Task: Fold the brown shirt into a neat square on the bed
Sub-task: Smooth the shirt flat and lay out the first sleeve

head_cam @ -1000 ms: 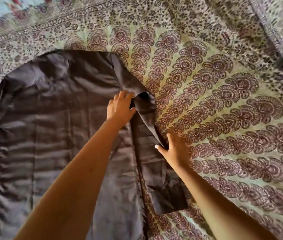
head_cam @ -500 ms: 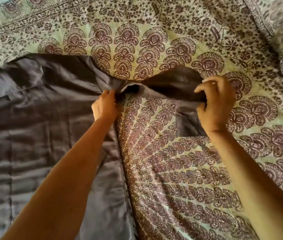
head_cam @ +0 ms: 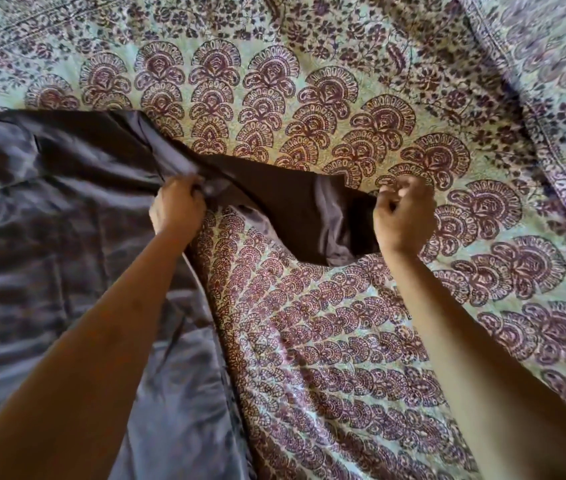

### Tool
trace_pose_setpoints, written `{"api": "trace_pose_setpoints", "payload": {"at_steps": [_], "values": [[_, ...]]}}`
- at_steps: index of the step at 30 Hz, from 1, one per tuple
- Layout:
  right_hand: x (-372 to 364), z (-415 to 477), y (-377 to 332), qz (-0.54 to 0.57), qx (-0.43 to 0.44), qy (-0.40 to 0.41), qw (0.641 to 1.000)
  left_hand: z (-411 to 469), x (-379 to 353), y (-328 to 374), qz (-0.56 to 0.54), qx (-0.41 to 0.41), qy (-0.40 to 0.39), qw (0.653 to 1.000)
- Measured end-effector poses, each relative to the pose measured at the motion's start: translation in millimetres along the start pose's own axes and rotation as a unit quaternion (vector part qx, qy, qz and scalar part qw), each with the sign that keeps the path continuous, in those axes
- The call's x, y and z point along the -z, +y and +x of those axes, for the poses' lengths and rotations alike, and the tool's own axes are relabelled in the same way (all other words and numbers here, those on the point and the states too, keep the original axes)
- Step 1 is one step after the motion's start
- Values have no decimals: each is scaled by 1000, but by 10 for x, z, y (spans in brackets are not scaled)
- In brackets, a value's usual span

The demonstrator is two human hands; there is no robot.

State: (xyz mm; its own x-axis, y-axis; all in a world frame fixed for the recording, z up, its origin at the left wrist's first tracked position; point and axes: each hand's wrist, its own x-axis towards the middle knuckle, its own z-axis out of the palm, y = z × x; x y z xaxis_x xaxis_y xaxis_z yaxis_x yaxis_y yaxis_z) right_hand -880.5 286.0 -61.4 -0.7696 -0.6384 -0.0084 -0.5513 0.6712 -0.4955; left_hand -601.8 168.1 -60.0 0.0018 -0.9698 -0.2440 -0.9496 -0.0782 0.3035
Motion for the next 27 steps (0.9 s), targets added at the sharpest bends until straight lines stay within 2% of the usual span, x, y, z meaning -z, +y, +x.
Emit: {"api": "trace_pose_setpoints", "payload": {"at_steps": [2, 4, 5, 6, 7, 8, 10, 11, 12, 15, 17, 19, 21, 22, 24, 27], "values": [[4, 129, 43, -63, -73, -136, 986, -7, -35, 57, 8, -32, -32, 999], [34, 211, 32, -76, -71, -269, 957, -20, -60, 117, 44, -22, -64, 997], [49, 232, 20, -66, -52, -301, 950, -28, -63, 152, 61, -16, -78, 995], [78, 249, 1, -43, -29, -291, 955, -35, -60, 185, 76, -13, -88, 993], [116, 266, -20, 0, -3, -233, 973, -41, -49, 215, 85, -9, -96, 992], [174, 299, -40, 52, 20, -125, 991, -36, -44, 232, 87, -7, -104, 991], [311, 383, -39, 79, 80, 103, 988, -17, -43, 242, 93, -7, -115, 989], [358, 423, -5, 54, 114, 152, 980, -1, -44, 244, 101, -8, -121, 987], [372, 440, 44, 19, 152, 145, 977, 12, -50, 247, 108, -8, -130, 986], [294, 463, 265, -34, 248, -6, 968, 57, -86, 338, 123, -4, -164, 979], [259, 436, 342, 9, 213, -76, 974, 89, -114, 393, 131, 14, -186, 974], [246, 493, 330, 29, 159, -25, 987, 117, -147, 428, 136, 18, -199, 970], [191, 642, 301, -10, 98, 18, 995, 129, -167, 423, 140, 18, -205, 968], [162, 734, 258, -25, 50, -4, 998, 136, -170, 414, 142, 17, -206, 968], [70, 936, 186, -47, -54, -120, 990, 147, -162, 408, 143, 14, -207, 968], [-53, 1094, 126, -98, -99, -246, 959, 136, -120, 422, 139, 20, -201, 969]]}}
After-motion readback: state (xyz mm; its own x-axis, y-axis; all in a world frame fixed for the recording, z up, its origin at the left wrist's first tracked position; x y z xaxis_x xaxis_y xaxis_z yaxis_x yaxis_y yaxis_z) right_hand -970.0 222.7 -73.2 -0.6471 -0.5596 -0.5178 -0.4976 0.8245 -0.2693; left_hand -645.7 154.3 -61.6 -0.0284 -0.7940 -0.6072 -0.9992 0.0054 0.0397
